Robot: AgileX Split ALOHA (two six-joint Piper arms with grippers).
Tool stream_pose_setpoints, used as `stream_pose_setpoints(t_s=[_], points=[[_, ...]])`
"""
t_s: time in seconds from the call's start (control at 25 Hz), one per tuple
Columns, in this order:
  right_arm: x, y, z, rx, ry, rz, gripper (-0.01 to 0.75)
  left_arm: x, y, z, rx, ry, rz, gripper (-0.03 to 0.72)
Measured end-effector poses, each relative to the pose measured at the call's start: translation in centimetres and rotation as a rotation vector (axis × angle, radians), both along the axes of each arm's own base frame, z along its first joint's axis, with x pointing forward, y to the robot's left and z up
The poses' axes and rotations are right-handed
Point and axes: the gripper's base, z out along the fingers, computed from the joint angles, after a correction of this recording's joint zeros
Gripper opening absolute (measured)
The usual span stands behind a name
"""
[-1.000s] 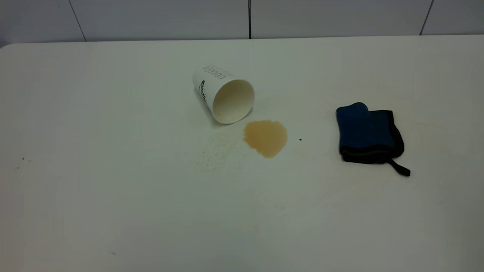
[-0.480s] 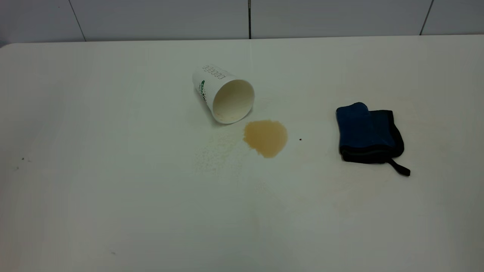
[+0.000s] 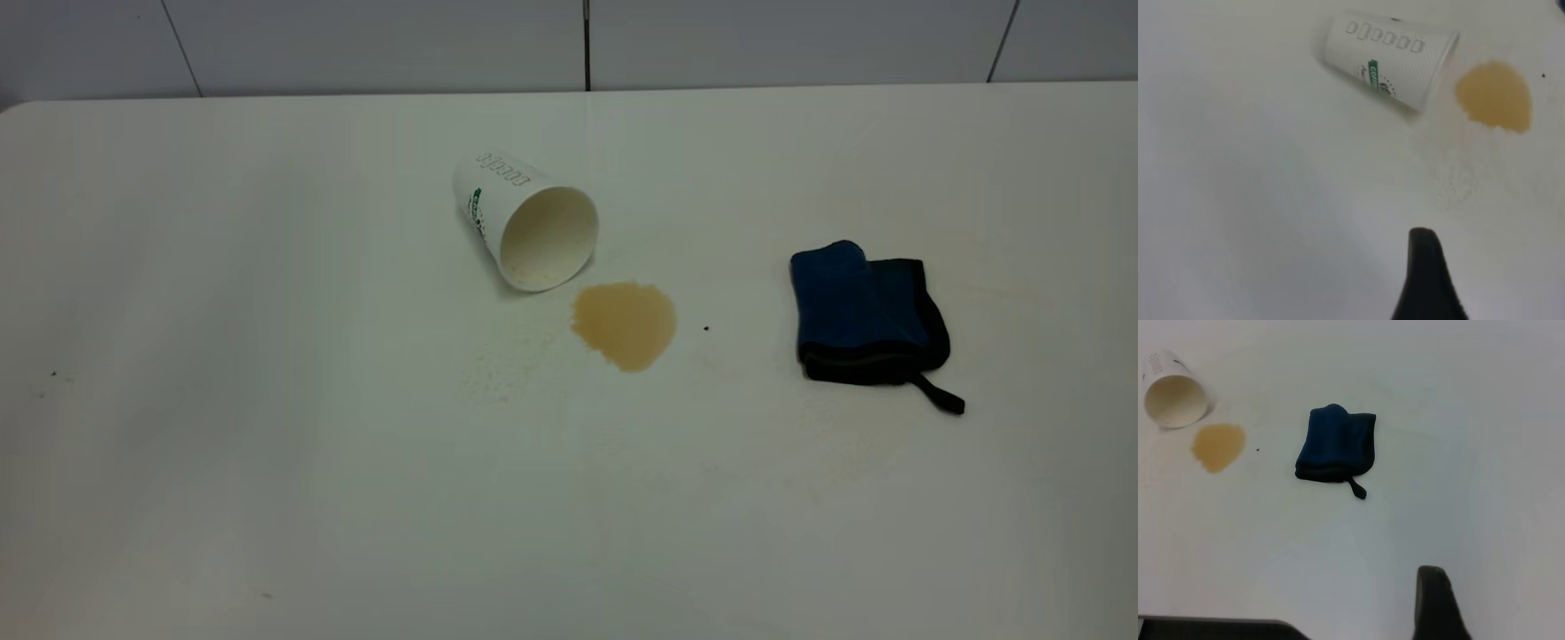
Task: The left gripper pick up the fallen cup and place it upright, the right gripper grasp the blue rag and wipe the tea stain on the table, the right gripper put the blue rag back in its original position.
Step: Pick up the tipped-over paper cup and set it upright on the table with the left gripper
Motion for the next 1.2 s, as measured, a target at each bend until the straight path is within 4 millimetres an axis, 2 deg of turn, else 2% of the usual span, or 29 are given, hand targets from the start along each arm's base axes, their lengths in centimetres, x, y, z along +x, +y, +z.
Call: stream_pose_setpoints(t_s=[0.2, 0.32, 0.56, 0.68, 0.84, 1.04, 1.2], points=[[0.0, 0.0, 0.0, 0.000, 0.000, 0.000, 0.499, 2.0, -5.7, -3.3, 0.119, 0.108, -0.082, 0.547], [0.0, 0.0, 0.0, 0.000, 0.000, 0.000, 0.499, 3.3, -9.1, -4.8, 0.256, 0.140, -0.099, 0.547], [0.0, 0.0, 0.0, 0.000, 0.000, 0.000, 0.499, 5.0, -16.4, -8.1, 0.477, 0.011, -0.111, 0.547], [0.0, 0.0, 0.0, 0.000, 0.000, 0.000, 0.499, 5.7, -19.0, -10.1, 0.544, -0.082, -0.074, 0.547], [0.0, 0.0, 0.0, 0.000, 0.000, 0.000, 0.499, 6.5, -20.7, -12.7, 0.614, -0.199, -0.013, 0.547], [0.0, 0.0, 0.0, 0.000, 0.000, 0.000, 0.499, 7.3, -20.8, -15.9, 0.662, -0.268, 0.016, 0.547], [0.0, 0.0, 0.0, 0.000, 0.000, 0.000, 0.499, 7.8, -20.8, -17.6, 0.690, -0.323, 0.013, 0.547]])
